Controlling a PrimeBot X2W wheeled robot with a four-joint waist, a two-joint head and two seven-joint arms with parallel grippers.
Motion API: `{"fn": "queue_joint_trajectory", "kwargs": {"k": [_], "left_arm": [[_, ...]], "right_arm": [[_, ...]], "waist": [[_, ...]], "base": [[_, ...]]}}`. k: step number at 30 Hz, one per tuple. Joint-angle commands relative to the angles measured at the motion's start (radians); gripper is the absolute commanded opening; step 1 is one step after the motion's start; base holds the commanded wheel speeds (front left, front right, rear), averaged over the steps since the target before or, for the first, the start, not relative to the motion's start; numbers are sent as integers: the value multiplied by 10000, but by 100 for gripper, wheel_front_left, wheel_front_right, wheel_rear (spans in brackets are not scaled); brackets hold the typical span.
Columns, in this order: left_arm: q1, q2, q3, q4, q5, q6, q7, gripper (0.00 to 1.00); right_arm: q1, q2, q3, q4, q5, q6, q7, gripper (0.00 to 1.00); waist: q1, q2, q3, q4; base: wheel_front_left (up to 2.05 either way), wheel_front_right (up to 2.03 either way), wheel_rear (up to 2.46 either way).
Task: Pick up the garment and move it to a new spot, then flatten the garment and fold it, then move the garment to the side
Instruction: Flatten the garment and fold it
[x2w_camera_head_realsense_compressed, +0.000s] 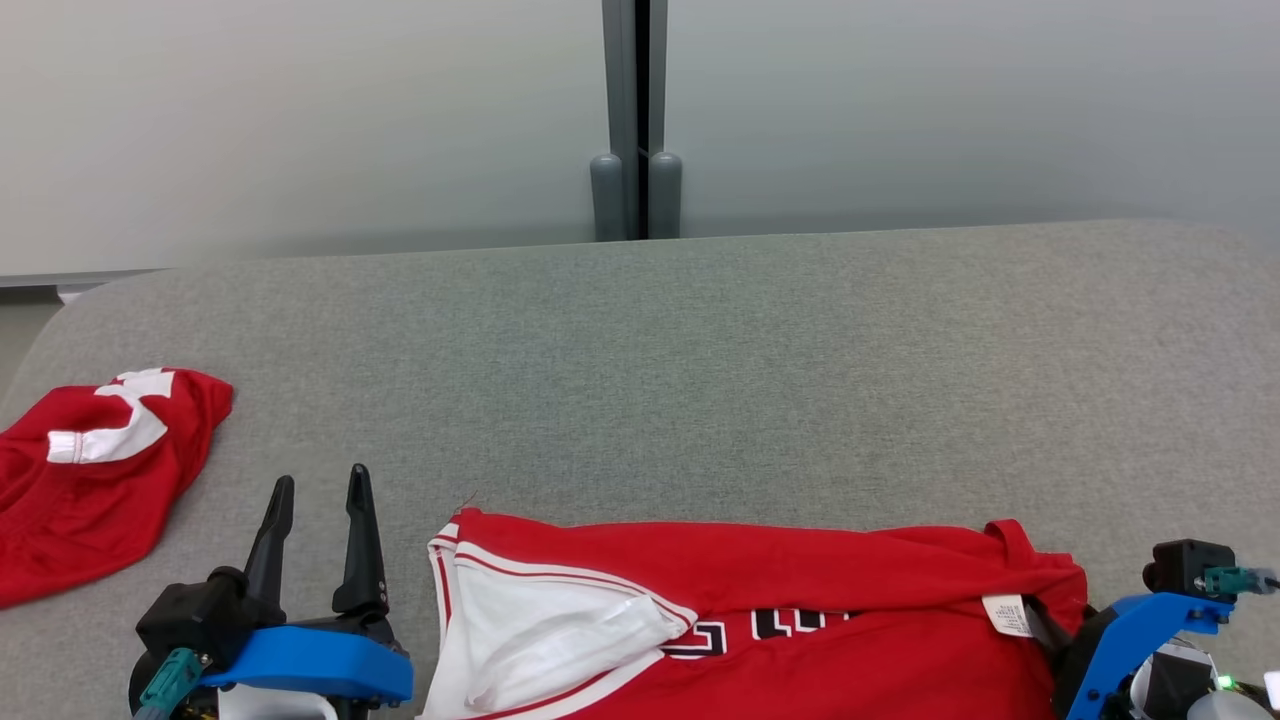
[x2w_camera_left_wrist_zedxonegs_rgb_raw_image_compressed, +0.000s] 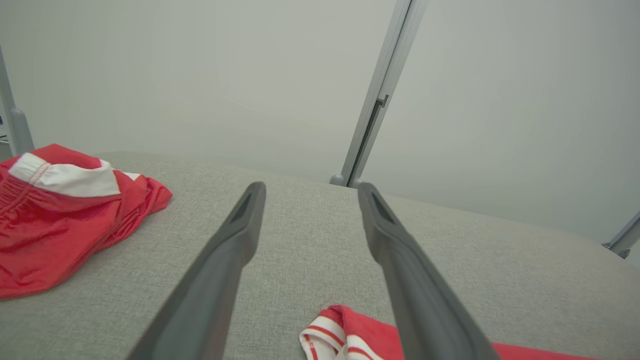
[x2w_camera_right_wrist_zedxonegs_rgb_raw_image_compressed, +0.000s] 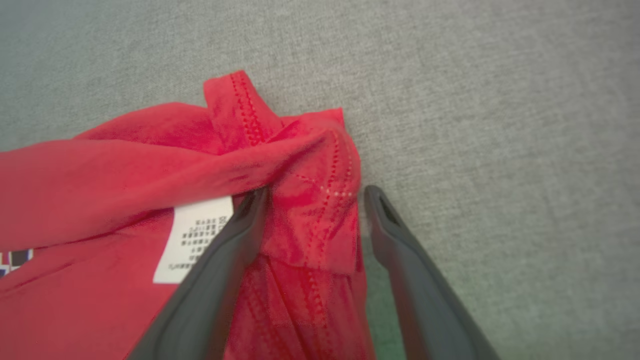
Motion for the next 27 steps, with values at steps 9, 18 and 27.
{"fn": "queue_joint_trajectory", "kwargs": {"k": [9, 18, 27], "left_arm": [[-137, -282, 302, 348, 320, -263, -44, 100], [40, -501, 550, 471, 538, -445, -44, 100], [148, -636, 757, 548, 722, -569, -44, 100]], "right_arm": [[-18, 178, 978, 535, 761, 65, 1283, 0], [-501, -756, 687, -319, 1021, 3, 723, 0], [-530, -1056, -609, -1104, 42, 3, 268, 0]], "waist": [[0, 0, -62, 213], [0, 0, -226, 144], [0, 0, -309, 90]], "base": [[0, 0, 0], [0, 0, 0], [0, 0, 0]]}}
